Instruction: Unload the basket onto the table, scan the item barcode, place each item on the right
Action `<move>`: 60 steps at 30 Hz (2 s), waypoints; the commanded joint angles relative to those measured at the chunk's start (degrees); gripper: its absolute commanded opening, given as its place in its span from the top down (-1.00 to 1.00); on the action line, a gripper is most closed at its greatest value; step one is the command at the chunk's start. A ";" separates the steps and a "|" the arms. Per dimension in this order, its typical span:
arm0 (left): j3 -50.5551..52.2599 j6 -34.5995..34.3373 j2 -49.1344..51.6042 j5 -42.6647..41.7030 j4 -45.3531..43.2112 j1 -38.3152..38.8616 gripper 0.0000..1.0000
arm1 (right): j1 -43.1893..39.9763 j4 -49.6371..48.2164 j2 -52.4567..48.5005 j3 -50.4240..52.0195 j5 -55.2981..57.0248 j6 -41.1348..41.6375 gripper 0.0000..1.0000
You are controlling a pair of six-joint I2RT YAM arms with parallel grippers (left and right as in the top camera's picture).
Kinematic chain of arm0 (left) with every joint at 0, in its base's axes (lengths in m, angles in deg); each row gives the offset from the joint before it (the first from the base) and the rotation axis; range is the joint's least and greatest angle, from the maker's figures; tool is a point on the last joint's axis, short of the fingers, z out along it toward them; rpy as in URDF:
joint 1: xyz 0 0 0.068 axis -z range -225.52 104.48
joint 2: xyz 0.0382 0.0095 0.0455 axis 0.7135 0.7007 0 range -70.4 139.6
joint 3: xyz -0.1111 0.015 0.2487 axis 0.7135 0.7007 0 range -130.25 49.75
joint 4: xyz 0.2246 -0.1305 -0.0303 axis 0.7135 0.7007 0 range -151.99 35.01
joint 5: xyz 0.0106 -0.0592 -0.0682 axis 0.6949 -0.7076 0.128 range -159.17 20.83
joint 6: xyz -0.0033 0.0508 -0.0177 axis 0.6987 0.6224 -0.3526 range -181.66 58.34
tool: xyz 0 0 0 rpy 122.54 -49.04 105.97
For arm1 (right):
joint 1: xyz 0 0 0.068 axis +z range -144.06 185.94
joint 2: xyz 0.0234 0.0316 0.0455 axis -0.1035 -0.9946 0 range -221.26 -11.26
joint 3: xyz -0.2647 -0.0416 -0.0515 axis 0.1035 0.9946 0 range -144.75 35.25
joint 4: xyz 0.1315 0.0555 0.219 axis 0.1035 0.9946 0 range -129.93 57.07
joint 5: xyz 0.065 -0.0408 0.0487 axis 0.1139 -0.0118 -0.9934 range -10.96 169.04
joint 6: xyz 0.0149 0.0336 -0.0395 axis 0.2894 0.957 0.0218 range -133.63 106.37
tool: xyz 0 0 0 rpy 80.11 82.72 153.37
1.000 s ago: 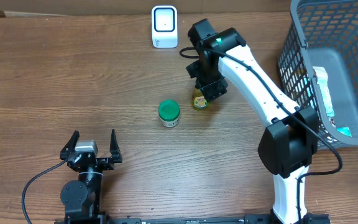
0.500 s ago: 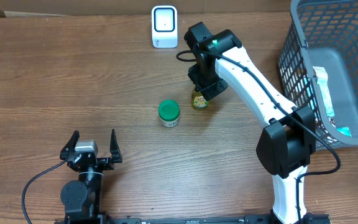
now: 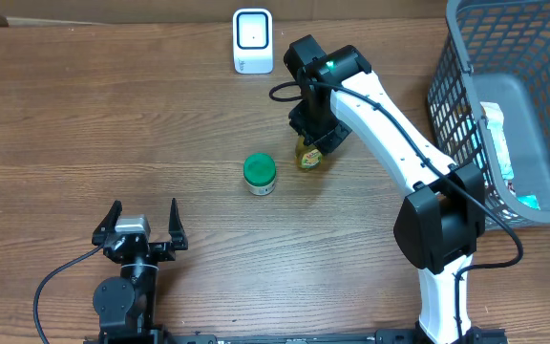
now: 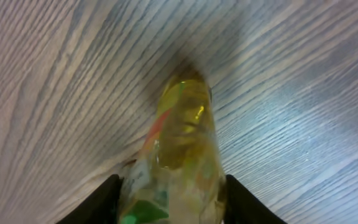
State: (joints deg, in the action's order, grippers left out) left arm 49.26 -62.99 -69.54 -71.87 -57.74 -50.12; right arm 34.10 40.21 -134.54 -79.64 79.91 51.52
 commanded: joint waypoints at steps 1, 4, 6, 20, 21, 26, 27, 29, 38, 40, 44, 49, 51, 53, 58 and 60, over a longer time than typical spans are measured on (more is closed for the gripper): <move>0.22 0.07 -0.55 0.31 0.04 -0.31 -0.99 | -0.02 0.33 -0.28 0.20 0.24 -9.53 0.22; 0.22 0.07 -0.55 0.31 0.04 -0.31 -0.99 | -0.02 0.39 -0.28 0.20 -0.94 -14.58 0.24; 0.22 0.04 -0.55 0.31 0.04 -0.31 -0.99 | -0.02 0.70 -0.28 0.20 -1.16 -18.67 0.21; 0.22 0.07 -0.55 0.31 0.04 -0.31 -0.99 | -0.02 2.93 -0.28 0.20 -1.51 -37.88 0.21; 0.22 0.04 -0.55 0.31 0.04 -0.31 -0.99 | -0.02 2.93 -0.28 0.20 -2.19 -39.54 0.21; 0.22 0.04 -0.55 0.31 0.04 -0.31 -0.99 | -0.02 2.97 -0.28 0.20 -4.42 -46.64 0.23; 0.22 0.07 -0.55 0.31 0.04 -0.31 -0.99 | -0.02 3.17 -0.28 0.20 -4.42 -48.00 0.23; 0.22 0.07 -0.55 0.31 0.04 -0.31 -0.99 | -0.02 3.80 -0.28 0.20 -4.46 -50.90 0.23; 0.22 0.07 -0.55 0.31 0.04 -0.31 -0.99 | -0.02 4.46 -0.28 0.20 -6.16 -56.70 0.29; 0.22 0.07 -0.55 0.31 0.04 -0.31 -0.99 | 0.11 4.61 -0.28 0.20 -6.69 -58.16 0.28; 0.22 0.07 -0.55 0.31 0.04 -0.31 -0.99 | 1.07 4.79 -0.28 0.20 -8.20 -62.47 0.14; 0.22 0.04 -0.55 0.31 0.04 -0.31 -0.99 | 1.46 4.68 -0.28 0.20 -6.36 -62.47 0.03; 0.22 0.07 -0.55 0.31 0.04 -0.31 -0.99 | 1.44 4.68 -0.28 0.20 -5.84 -62.47 -0.22; 0.22 0.07 -0.55 0.31 0.04 -0.31 -0.99 | 1.44 4.48 -0.28 0.11 -5.86 -62.45 -0.54; 0.22 0.07 -0.55 0.31 0.04 -0.31 -0.99 | 1.27 5.70 -0.04 -5.53 -5.53 -62.40 -0.87; 0.22 0.07 -0.55 0.31 0.04 -0.31 -0.99 | 0.98 6.91 0.11 -10.03 -3.34 -62.40 -0.92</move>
State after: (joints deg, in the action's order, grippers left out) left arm 49.26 -62.99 -69.54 -71.87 -57.74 -50.12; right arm 35.33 46.96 -134.80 -83.44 74.20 -10.64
